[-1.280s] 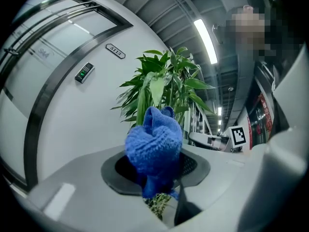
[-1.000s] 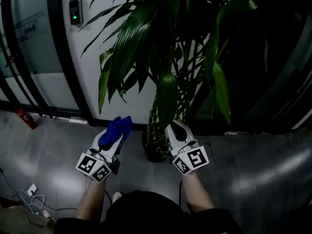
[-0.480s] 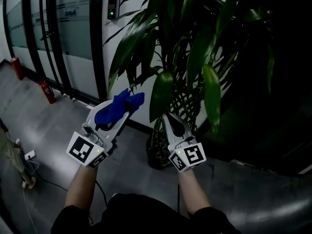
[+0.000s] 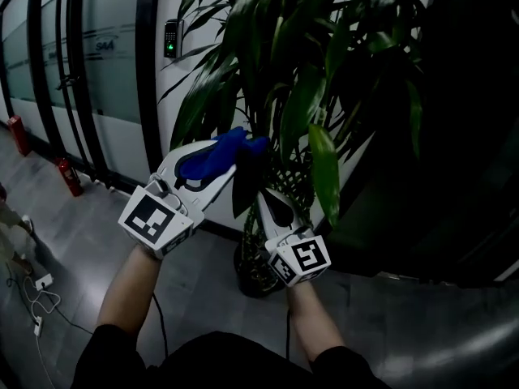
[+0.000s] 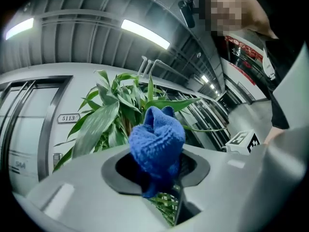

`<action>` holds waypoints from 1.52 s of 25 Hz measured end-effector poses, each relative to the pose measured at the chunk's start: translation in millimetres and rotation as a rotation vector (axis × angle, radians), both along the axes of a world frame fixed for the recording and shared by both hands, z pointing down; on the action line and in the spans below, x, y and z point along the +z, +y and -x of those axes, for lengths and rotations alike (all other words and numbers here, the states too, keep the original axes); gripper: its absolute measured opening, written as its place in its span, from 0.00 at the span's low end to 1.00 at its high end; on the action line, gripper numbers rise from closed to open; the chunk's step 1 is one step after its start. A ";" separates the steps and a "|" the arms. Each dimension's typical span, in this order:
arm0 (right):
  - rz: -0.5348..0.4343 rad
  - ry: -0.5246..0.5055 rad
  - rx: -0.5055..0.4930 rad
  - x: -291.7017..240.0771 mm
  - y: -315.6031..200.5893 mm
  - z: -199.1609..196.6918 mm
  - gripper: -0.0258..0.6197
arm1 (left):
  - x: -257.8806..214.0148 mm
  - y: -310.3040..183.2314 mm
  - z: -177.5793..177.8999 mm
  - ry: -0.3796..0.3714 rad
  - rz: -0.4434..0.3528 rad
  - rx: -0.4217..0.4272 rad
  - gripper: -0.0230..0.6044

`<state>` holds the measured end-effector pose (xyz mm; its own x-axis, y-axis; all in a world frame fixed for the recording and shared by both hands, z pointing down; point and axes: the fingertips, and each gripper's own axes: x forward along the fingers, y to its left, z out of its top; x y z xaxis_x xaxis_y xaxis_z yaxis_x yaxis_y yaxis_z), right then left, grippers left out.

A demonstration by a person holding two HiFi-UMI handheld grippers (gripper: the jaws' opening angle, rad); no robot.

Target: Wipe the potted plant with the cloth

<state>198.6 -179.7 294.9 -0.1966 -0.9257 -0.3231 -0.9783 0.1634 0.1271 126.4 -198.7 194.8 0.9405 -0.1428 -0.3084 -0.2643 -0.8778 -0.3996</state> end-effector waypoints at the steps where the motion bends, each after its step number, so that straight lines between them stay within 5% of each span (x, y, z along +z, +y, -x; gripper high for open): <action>1: -0.001 0.007 0.002 -1.4 0.6 1.9 0.04 | -5.3 -1.0 -5.7 -0.015 -0.013 0.000 0.28; 7: 0.011 0.011 0.031 0.7 -5.4 -2.8 0.04 | -8.6 -12.3 -42.5 -0.132 -0.126 -0.039 0.28; 12: -0.022 0.003 0.017 -14.6 -15.9 6.3 0.04 | -1.2 -11.1 -51.1 -0.160 -0.081 -0.006 0.28; 19: -0.052 -0.001 -0.001 -22.7 -17.5 17.5 0.04 | 21.0 4.9 -45.8 -0.226 -0.149 0.003 0.28; 38: -0.035 -0.036 0.039 -11.5 -25.5 14.6 0.04 | 63.7 15.5 -13.6 -0.275 -0.094 0.070 0.28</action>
<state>184.0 -205.2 283.4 -0.1481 -0.9204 -0.3618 -0.9879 0.1207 0.0972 140.1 -183.1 258.5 0.9971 -0.0580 -0.0499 -0.0756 -0.8459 -0.5280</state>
